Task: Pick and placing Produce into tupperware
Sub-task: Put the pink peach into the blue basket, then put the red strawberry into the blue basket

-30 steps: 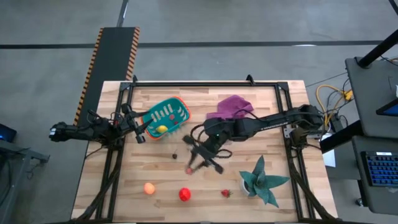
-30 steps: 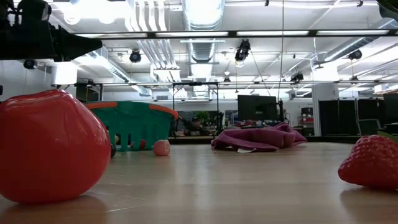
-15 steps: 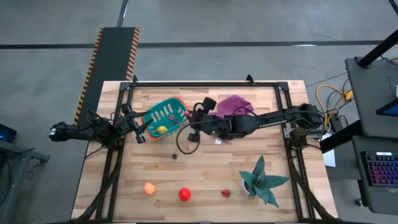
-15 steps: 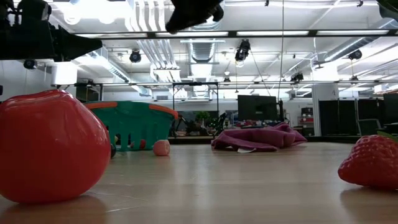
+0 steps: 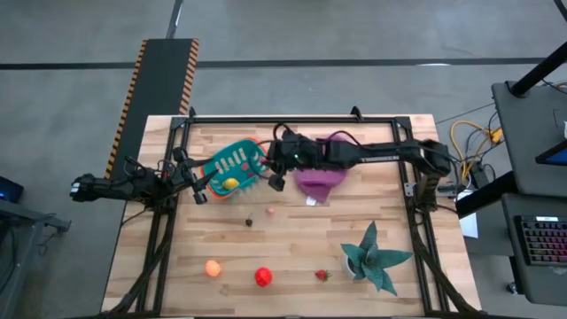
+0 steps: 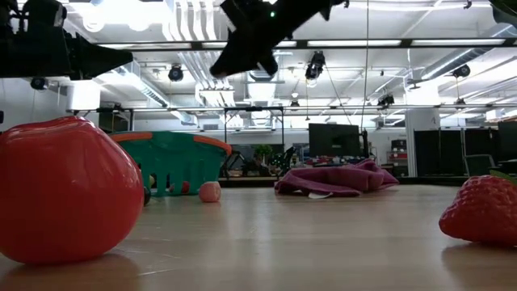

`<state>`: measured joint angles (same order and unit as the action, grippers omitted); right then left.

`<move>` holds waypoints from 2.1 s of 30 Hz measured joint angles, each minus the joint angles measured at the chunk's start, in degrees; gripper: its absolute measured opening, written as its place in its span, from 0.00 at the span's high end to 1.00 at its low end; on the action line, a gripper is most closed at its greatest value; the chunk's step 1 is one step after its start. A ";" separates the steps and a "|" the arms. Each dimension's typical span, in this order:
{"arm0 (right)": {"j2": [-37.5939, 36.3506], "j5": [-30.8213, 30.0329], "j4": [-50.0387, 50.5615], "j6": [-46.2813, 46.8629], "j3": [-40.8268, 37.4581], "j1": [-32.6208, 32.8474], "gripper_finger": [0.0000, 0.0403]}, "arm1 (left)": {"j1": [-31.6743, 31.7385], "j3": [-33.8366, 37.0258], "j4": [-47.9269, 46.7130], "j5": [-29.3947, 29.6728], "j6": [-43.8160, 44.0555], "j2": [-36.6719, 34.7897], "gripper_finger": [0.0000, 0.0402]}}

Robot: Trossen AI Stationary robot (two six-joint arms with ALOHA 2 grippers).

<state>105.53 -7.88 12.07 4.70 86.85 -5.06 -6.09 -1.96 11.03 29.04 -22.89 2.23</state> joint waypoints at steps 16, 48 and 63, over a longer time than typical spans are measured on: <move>16.44 9.86 6.40 -3.60 19.38 -7.75 0.89 | 0.02 0.00 0.02 1.31 -0.38 -0.04 0.62; 35.28 14.50 39.82 -3.50 47.93 -9.18 0.77 | 0.00 0.00 -0.13 1.27 0.05 -0.02 0.62; 31.27 21.59 39.61 -3.18 47.82 -9.07 0.48 | 0.00 0.00 -0.24 1.25 0.02 -0.01 0.62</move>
<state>136.79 13.71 51.67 1.52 134.67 -14.13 -6.09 -1.96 10.79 30.29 -22.87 2.22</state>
